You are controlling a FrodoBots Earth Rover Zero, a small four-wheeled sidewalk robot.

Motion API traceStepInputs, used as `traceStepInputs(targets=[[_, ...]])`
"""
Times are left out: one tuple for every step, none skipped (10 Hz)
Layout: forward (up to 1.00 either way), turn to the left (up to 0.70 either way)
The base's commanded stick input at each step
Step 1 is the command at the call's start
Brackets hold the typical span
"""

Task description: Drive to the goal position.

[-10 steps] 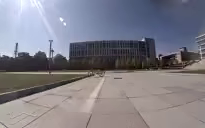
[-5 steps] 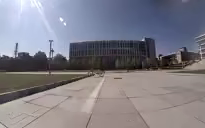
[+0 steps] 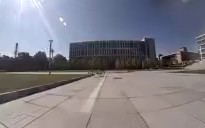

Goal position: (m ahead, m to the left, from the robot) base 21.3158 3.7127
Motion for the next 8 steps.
traceStepInputs(targets=[[0.06,0.0],[0.06,0.0],[0.06,0.0],[0.06,0.0],[0.06,0.0],[0.06,0.0],[0.06,0.0],[0.06,0.0]])
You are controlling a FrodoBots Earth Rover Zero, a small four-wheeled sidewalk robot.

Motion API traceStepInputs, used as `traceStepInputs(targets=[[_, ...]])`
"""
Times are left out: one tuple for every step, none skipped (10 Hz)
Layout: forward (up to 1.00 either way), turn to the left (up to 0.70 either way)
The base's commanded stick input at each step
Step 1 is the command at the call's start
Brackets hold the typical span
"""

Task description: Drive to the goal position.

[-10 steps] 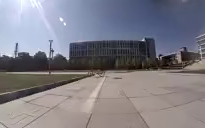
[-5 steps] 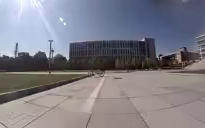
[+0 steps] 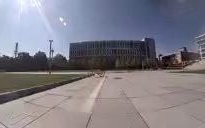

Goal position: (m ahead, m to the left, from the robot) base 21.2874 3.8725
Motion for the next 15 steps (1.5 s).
traceStepInputs(targets=[[0.06,0.0],[0.06,0.0],[0.06,0.0],[0.06,0.0],[0.06,0.0],[0.06,0.0],[0.06,0.0],[0.06,0.0],[0.06,0.0],[0.06,0.0],[0.06,0.0],[0.06,0.0],[0.07,0.0],[0.06,0.0],[0.06,0.0]])
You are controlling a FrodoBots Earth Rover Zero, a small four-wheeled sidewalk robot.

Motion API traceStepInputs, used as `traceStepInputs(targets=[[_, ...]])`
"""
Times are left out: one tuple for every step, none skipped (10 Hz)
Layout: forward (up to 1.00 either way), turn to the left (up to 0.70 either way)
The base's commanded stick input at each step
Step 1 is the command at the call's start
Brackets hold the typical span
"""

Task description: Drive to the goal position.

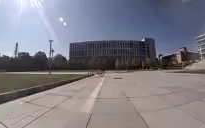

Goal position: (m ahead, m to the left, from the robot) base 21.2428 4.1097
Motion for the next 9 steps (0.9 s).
traceStepInputs(targets=[[0.06,0.0],[0.06,0.0],[0.06,0.0],[0.06,0.0],[0.06,0.0],[0.06,0.0],[0.06,0.0],[0.06,0.0],[0.06,0.0]])
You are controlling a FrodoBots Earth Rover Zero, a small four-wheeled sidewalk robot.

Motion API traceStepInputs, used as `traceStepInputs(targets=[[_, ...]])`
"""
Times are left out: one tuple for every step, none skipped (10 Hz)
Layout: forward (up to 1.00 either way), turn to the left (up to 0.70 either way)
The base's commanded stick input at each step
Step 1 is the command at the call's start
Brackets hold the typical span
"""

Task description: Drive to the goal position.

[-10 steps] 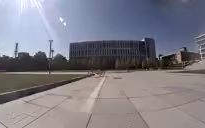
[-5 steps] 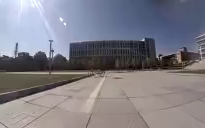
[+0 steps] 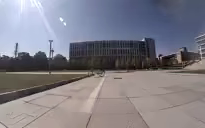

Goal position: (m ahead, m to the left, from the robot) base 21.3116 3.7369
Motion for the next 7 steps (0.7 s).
traceStepInputs(targets=[[0.06,0.0],[0.06,0.0],[0.06,0.0],[0.06,0.0],[0.06,0.0],[0.06,0.0],[0.06,0.0]])
